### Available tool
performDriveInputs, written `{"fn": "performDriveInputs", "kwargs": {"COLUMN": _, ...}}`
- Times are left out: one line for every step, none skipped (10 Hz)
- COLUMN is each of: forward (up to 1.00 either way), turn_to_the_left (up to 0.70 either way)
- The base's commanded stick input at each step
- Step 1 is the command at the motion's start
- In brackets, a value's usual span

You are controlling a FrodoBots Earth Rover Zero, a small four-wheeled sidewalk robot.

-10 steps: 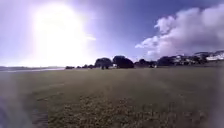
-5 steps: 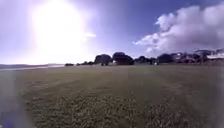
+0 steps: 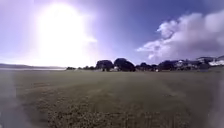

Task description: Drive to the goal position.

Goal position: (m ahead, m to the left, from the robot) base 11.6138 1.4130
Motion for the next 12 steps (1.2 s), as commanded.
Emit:
{"fn": "performDriveInputs", "kwargs": {"forward": 0.70, "turn_to_the_left": 0.14}}
{"fn": "performDriveInputs", "kwargs": {"forward": 0.70, "turn_to_the_left": 0.14}}
{"fn": "performDriveInputs", "kwargs": {"forward": 0.70, "turn_to_the_left": 0.13}}
{"fn": "performDriveInputs", "kwargs": {"forward": 0.70, "turn_to_the_left": 0.08}}
{"fn": "performDriveInputs", "kwargs": {"forward": 0.70, "turn_to_the_left": 0.00}}
{"fn": "performDriveInputs", "kwargs": {"forward": 0.70, "turn_to_the_left": 0.00}}
{"fn": "performDriveInputs", "kwargs": {"forward": 0.70, "turn_to_the_left": 0.00}}
{"fn": "performDriveInputs", "kwargs": {"forward": 0.70, "turn_to_the_left": 0.00}}
{"fn": "performDriveInputs", "kwargs": {"forward": 0.70, "turn_to_the_left": 0.00}}
{"fn": "performDriveInputs", "kwargs": {"forward": 0.70, "turn_to_the_left": 0.00}}
{"fn": "performDriveInputs", "kwargs": {"forward": 0.70, "turn_to_the_left": 0.00}}
{"fn": "performDriveInputs", "kwargs": {"forward": 0.70, "turn_to_the_left": 0.00}}
